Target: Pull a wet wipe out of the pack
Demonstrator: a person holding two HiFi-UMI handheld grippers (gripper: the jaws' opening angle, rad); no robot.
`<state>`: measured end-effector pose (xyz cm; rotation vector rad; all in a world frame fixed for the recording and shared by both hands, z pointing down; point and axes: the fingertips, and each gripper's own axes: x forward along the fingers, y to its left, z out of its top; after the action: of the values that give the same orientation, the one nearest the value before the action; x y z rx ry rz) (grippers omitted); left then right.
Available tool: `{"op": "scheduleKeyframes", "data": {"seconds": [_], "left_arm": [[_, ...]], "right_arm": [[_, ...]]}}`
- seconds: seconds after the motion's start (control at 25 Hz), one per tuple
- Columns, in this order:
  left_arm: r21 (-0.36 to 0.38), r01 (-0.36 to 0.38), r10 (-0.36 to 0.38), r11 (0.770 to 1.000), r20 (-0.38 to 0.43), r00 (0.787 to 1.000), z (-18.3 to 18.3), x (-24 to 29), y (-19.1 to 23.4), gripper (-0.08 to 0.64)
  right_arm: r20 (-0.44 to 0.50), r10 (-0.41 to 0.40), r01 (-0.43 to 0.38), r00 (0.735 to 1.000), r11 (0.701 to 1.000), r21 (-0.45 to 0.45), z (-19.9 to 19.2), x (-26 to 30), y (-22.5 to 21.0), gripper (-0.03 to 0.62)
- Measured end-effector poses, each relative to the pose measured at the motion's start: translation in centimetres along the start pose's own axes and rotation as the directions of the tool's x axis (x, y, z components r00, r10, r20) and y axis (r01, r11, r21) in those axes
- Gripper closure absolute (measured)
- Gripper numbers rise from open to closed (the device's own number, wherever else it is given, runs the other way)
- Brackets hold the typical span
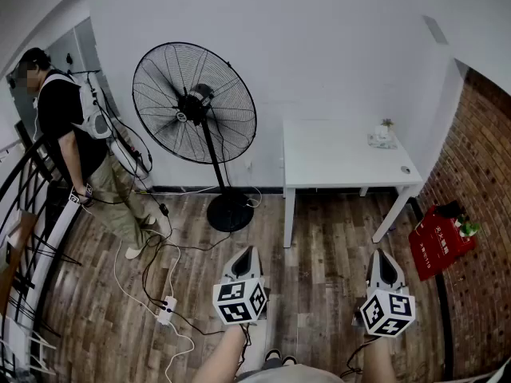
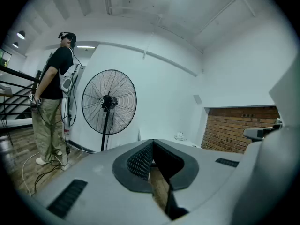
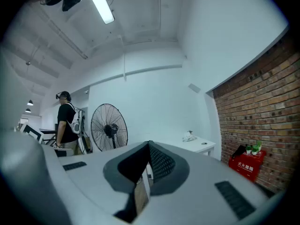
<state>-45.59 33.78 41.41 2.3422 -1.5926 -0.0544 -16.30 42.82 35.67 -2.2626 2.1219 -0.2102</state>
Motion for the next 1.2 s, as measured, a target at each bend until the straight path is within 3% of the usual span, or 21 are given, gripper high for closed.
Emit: {"op": "scheduleKeyframes", "data": {"seconds": [0.36,0.52,0.84,1.2], "left_arm": [[0.010,0.009,-0.009,1.000,-0.003,1.000,-0.4,-0.8,-0.1,0.560],[0.012,0.015,-0.015,1.000,-0.004,1.000,-0.6,-1.1,0.0,0.560],[0.027,0.027,-0.027,0.999,-0.012,1.000,-0.6,-1.2,0.0,0.560],[0.029,0.027,-0.027,0.999,-0.024,0.999,-0.8,-1.2,1.4,0.560]], "right_arm": [[-0.010,-0.011,0.011,1.000,1.000,0.002,-0.8,-1.2,0.0,0.592],[-0.009,-0.020,0.020,1.000,0.999,-0.047,-1.0,-1.5,0.3,0.591],[-0.010,-0.035,0.035,0.999,0.999,-0.009,-1.3,-2.0,0.5,0.589],[0.002,-0.050,0.050,0.999,0.999,0.007,-1.3,-1.8,1.5,0.542]]}}
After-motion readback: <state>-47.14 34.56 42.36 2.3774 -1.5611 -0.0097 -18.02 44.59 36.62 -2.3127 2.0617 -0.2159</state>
